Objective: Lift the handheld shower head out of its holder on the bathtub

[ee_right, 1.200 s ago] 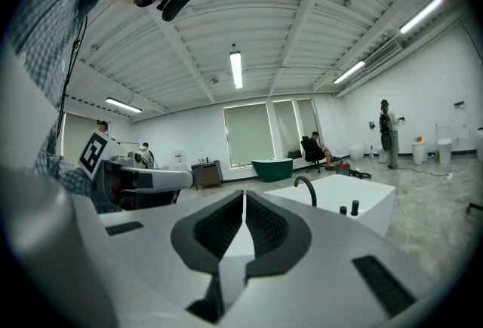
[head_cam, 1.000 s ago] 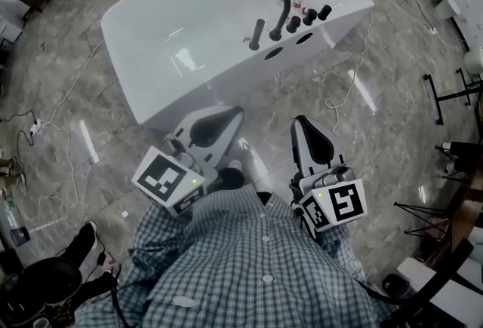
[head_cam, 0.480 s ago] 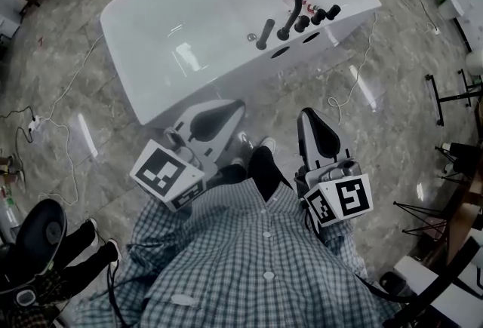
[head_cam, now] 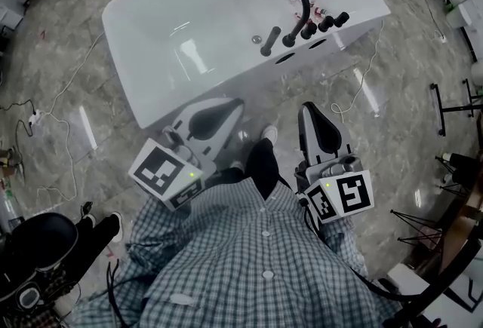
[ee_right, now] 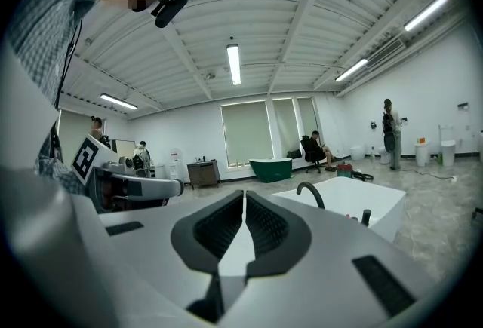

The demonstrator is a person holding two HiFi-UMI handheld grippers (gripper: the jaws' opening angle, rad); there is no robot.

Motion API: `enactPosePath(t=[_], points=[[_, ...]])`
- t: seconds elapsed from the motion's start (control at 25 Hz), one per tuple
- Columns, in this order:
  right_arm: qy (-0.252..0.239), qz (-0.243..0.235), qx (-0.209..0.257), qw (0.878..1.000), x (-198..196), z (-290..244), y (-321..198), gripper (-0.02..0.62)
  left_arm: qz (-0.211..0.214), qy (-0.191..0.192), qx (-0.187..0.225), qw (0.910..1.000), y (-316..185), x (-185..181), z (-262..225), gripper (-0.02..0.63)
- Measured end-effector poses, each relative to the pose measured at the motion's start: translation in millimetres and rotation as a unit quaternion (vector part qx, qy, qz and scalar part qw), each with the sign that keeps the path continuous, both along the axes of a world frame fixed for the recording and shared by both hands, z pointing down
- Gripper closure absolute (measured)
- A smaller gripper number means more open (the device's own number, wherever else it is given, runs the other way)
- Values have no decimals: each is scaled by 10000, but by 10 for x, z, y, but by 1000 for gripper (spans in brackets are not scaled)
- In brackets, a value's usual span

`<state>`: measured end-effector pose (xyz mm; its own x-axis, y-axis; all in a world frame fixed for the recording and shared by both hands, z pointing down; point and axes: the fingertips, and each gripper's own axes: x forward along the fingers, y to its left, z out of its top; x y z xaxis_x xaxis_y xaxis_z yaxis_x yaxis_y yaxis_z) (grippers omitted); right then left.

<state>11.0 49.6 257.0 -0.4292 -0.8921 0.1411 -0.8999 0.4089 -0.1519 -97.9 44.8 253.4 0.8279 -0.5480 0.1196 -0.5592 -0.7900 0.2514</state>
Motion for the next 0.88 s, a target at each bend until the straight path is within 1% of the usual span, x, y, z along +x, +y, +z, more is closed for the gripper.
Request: enactPosePath(t=[0.4, 0.6, 0.88], points=[[83, -292, -43, 9995, 320, -17, -740, 572, -226, -21, 10, 9997, -703, 339, -44, 595], [78, -557, -16, 9984, 520, 11, -1126, 572, -495, -52, -10, 9988, -1016, 518, 13, 595], [32, -1058, 27, 9944, 701, 2, -1657, 572, -902, -87, 48, 9959, -1439, 783, -33, 595]])
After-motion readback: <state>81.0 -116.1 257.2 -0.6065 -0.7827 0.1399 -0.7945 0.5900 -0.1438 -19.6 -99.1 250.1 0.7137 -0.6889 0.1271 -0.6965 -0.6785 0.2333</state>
